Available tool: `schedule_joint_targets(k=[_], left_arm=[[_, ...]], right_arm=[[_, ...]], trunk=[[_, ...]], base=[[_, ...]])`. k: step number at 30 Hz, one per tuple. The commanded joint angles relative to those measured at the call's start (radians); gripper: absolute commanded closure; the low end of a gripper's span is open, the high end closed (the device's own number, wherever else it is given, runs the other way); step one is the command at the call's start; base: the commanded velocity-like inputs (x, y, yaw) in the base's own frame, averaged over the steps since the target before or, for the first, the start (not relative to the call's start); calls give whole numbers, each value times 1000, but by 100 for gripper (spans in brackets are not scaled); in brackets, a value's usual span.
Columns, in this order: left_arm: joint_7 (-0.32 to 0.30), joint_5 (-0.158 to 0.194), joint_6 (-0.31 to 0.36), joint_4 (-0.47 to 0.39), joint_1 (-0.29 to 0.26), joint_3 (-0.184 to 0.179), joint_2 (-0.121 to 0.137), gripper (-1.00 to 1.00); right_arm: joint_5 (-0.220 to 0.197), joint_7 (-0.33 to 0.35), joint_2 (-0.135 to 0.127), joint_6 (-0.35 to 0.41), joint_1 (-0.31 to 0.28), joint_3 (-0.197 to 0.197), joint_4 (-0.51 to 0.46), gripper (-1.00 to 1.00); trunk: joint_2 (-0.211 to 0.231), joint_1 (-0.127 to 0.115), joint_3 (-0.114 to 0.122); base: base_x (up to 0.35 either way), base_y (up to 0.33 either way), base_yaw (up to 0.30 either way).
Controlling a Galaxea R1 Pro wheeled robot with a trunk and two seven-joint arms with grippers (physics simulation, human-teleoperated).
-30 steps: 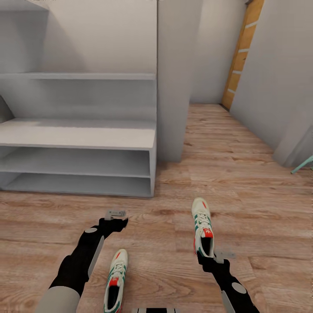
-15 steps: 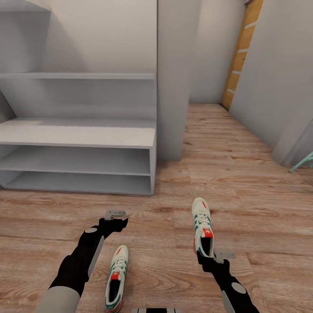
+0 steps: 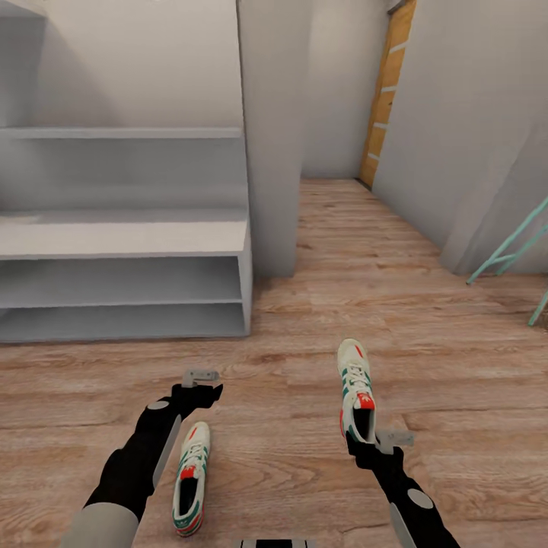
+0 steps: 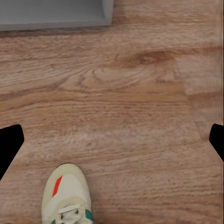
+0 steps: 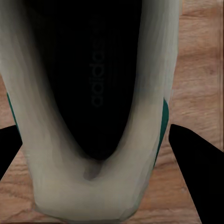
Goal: Pick up the two gym shoes and the two sandals from the corridor floor and place them onto the hallstand (shoe rack) in the corridor, making sure they are on the rack and not on the floor. Arrange them so the two gym shoes are next to each other and the two sandals are next to each other.
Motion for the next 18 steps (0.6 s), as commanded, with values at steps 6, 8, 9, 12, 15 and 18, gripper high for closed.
schedule_joint_targets(k=[6,8,9,12,15,18], left_arm=[[-10,-10,3,-2,2,5,-1,-100],[-11,-9,1,-2,3,5,-1,-100],[-11,-9,1,-2,4,5,-1,-100],[-11,-9,1,-2,4,5,-1,-100],[-11,-9,1,-2,4,5,-1,-100],[-11,-9,1,-2,4,5,-1,-100]], right_arm=[[-10,0,-2,223,0,2,-149,100],[-10,1,-1,280,0,2,-182,100],[-10,1,-2,286,0,3,-191,100],[-10,1,-2,301,0,2,-223,100],[-10,1,-2,306,0,3,-233,100],[-10,1,-2,307,0,3,-236,100]], trunk=[[0,-1,-1],[0,-1,-1],[0,-1,-1],[0,-1,-1],[0,-1,-1],[0,-1,-1]], base=[[-152,0,-49],[-14,0,-4],[-9,0,-3],[-40,0,-1],[-63,0,0],[-24,0,0]])
